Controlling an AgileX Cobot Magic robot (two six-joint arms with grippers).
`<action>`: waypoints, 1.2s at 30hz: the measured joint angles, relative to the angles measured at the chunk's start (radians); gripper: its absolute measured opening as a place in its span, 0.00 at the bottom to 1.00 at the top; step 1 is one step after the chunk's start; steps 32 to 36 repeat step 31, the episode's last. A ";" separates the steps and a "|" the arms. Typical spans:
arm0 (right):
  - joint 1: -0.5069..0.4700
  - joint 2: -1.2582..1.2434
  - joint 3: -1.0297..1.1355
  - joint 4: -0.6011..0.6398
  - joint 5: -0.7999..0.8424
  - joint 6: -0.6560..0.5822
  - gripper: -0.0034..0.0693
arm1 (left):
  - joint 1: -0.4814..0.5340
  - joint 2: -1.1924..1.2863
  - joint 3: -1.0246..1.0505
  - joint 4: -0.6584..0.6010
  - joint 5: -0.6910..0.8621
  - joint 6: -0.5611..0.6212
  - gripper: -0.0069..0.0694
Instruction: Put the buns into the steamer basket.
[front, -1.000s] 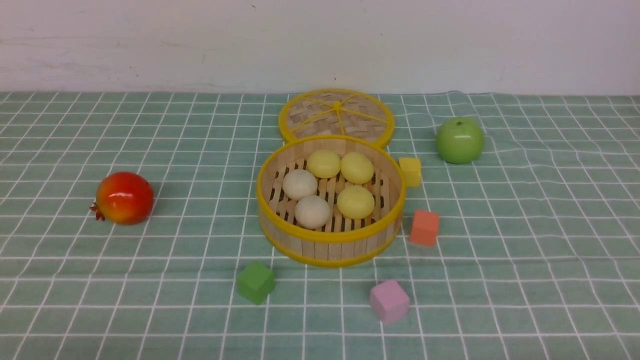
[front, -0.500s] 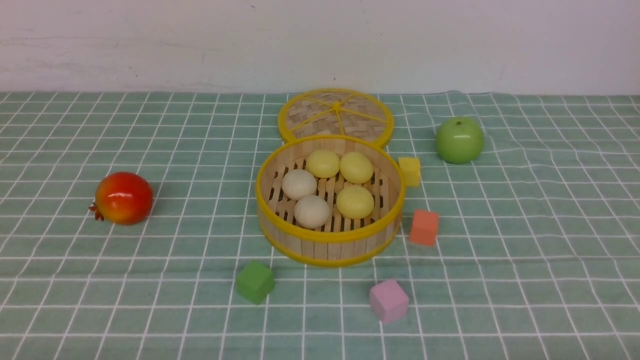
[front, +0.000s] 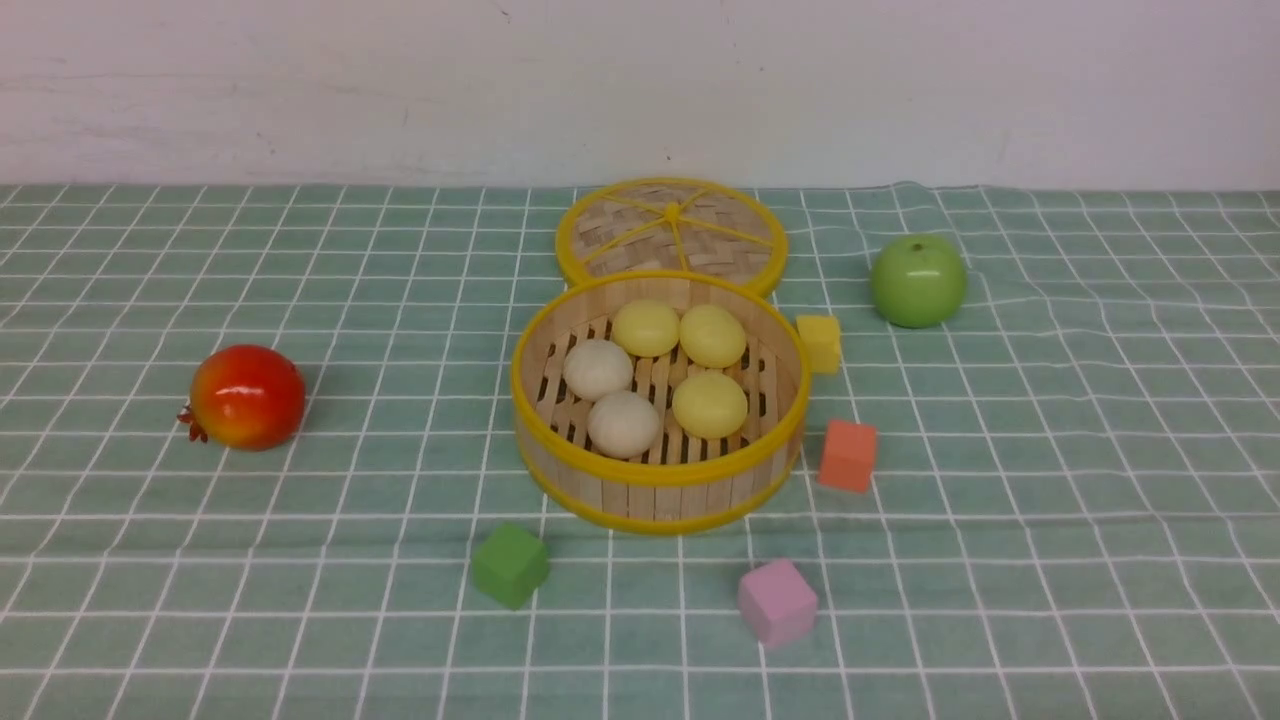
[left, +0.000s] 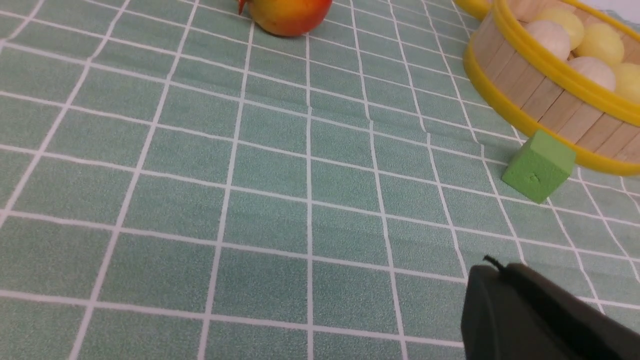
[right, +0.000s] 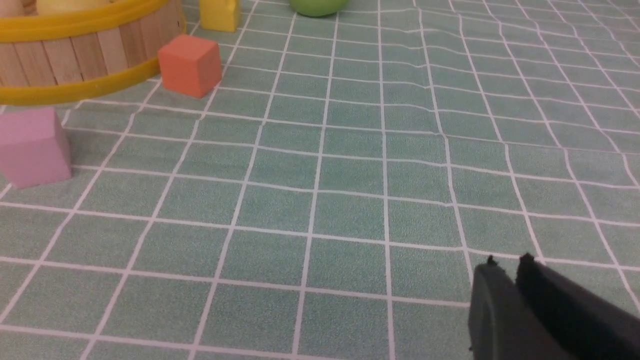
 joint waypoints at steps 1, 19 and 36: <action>0.000 0.000 0.000 0.000 0.000 0.000 0.15 | 0.000 0.000 0.000 0.000 0.000 0.000 0.07; 0.000 0.000 0.000 0.000 0.000 0.000 0.18 | 0.000 0.000 0.000 0.001 0.000 0.000 0.07; 0.000 0.000 0.000 0.000 0.000 0.000 0.21 | 0.000 0.000 0.000 0.002 0.000 0.000 0.07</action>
